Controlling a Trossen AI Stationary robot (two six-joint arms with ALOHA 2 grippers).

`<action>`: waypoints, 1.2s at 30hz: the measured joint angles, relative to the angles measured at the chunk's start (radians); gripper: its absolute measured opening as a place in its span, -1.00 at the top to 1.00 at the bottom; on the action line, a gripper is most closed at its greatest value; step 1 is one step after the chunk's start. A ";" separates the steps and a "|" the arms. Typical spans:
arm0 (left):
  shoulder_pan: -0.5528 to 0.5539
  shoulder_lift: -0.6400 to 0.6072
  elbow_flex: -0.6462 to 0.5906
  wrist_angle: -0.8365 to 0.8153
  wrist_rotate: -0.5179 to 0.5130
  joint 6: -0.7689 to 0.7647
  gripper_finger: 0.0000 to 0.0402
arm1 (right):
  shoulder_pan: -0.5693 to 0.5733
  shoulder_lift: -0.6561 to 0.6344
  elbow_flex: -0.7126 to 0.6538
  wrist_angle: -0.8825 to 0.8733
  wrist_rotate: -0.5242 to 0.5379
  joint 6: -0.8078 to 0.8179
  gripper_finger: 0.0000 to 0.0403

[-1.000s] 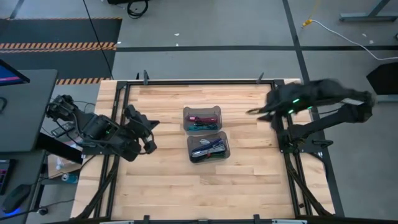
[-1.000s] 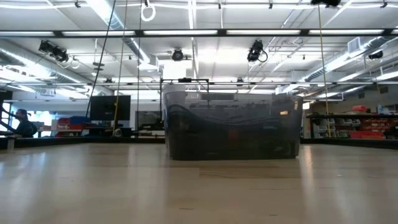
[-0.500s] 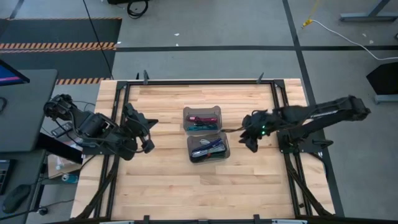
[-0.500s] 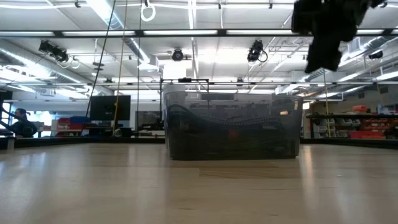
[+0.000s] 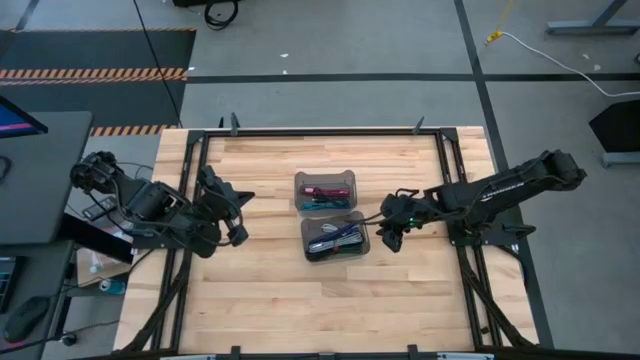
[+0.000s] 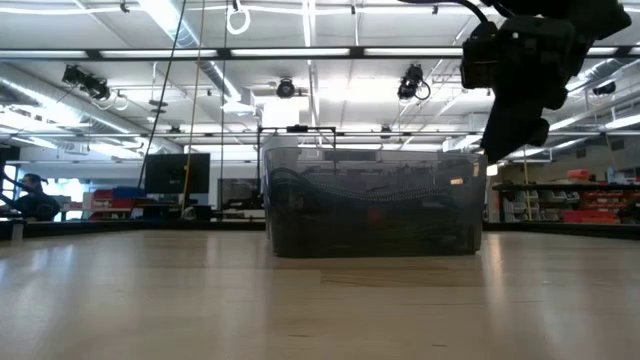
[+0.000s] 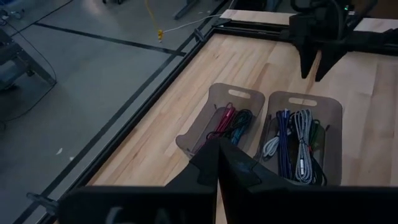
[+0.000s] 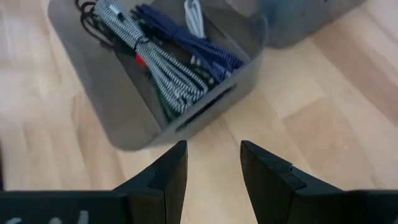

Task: Pick and place USB-C Cables
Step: Adjust the bottom black transparent bin

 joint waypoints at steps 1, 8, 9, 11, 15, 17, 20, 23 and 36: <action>0.000 0.000 0.000 0.000 0.000 0.000 0.96 | 0.004 0.008 0.000 0.010 0.013 0.000 0.23; 0.000 0.000 0.000 0.000 0.017 0.000 0.96 | 0.019 0.052 0.000 -0.001 0.037 0.000 0.23; 0.000 0.000 0.000 0.000 0.018 0.000 0.96 | 0.022 0.059 0.000 0.000 0.046 0.000 0.23; 0.000 0.000 0.000 0.000 0.019 0.009 0.96 | 0.028 0.077 0.000 0.004 0.065 0.001 0.23; 0.000 0.000 0.000 0.003 0.019 0.015 0.96 | 0.031 0.118 0.000 0.015 0.083 0.011 0.23; 0.000 0.000 0.000 0.003 0.019 0.015 0.96 | 0.031 0.137 0.000 0.033 0.083 0.011 0.23; 0.000 0.000 0.000 0.004 0.019 0.016 0.96 | 0.031 0.159 0.000 0.073 0.083 0.012 0.23; 0.000 0.000 0.000 0.003 0.019 0.016 0.96 | 0.030 0.172 0.000 0.121 0.083 0.013 0.23; 0.000 0.001 0.000 0.001 0.020 0.028 0.96 | 0.030 0.203 0.001 0.235 0.129 0.057 0.23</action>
